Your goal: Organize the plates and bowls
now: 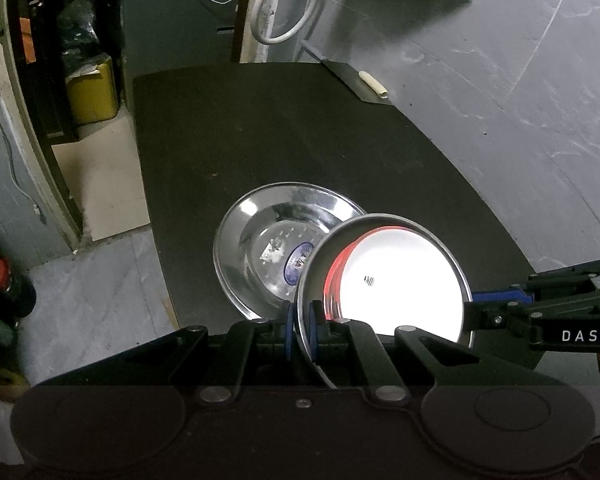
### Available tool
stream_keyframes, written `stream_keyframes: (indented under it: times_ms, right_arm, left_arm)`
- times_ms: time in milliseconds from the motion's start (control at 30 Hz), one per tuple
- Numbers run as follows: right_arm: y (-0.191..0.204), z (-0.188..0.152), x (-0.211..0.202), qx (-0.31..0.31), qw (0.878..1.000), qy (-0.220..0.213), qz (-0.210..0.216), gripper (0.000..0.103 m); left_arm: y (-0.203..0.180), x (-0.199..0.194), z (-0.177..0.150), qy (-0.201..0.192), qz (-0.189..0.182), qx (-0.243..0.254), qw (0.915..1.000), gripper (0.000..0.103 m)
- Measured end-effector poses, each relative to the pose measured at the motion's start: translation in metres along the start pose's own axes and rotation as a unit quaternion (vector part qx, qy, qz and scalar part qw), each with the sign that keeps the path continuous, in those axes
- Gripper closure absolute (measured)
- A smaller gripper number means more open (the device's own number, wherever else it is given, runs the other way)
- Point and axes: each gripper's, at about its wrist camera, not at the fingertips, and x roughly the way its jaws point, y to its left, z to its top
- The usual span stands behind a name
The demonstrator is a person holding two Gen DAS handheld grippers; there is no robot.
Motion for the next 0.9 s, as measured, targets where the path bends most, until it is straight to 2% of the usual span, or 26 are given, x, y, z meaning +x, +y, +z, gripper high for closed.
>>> stream_keyframes:
  times_ms: [900]
  right_arm:
    - [-0.006,0.041,0.028,-0.007,1.0,0.011,0.009,0.085]
  left_arm:
    - [0.022,0.028,0.034,-0.001,0.015,-0.024,0.9996,0.097]
